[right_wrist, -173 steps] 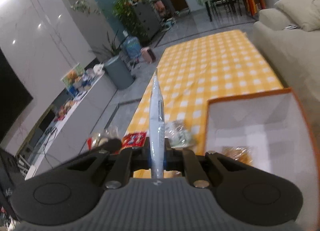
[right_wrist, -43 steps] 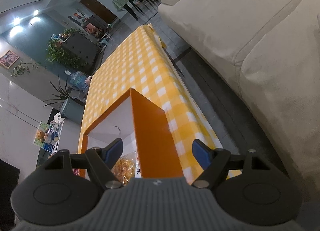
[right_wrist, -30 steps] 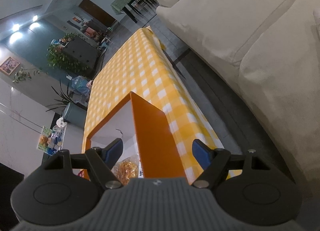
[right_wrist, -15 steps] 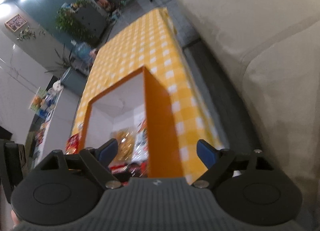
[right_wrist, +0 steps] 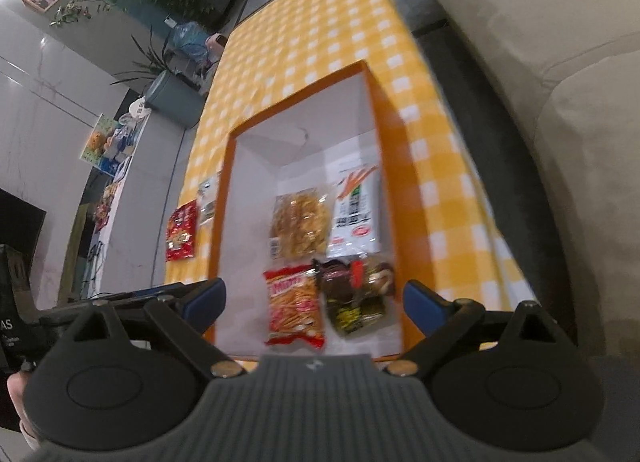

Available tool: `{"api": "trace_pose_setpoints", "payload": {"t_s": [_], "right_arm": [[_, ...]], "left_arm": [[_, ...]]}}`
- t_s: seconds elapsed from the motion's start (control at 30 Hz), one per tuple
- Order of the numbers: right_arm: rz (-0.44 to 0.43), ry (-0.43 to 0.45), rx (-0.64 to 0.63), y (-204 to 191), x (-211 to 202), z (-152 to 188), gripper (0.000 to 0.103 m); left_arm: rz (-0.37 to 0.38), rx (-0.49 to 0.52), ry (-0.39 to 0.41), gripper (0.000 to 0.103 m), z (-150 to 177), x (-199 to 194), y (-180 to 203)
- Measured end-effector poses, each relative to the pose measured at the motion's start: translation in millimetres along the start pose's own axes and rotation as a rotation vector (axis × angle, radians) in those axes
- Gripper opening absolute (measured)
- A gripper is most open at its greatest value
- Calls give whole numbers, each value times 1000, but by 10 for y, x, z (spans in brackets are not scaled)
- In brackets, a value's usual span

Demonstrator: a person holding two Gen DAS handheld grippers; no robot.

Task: Organize snacks
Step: 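Move both open tools back over the remaining snacks on the table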

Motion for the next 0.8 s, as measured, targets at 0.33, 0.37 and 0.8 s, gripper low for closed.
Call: {"api": "trace_pose_setpoints", "payload": {"t_s": [0.33, 0.37, 0.8], "right_arm": [[-120, -73, -82, -765, 348, 142, 92], [-114, -80, -96, -856, 404, 168, 92], [-38, -22, -138, -1561, 1044, 310, 92]], "left_arm": [[3, -118, 92, 76, -3, -392, -805], [3, -131, 106, 76, -1, -421, -890], [-15, -282, 164, 77, 101, -308, -1811]]}}
Point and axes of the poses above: each gripper's, at about its wrist camera, not at the fingertips, and x roughly the way its jaws point, y to its right, z to its underside, the point moved 2 cm from there along x, roughly the way its jaws point, and after that the axes turned 8 degrees about y, right-handed, at the moved point
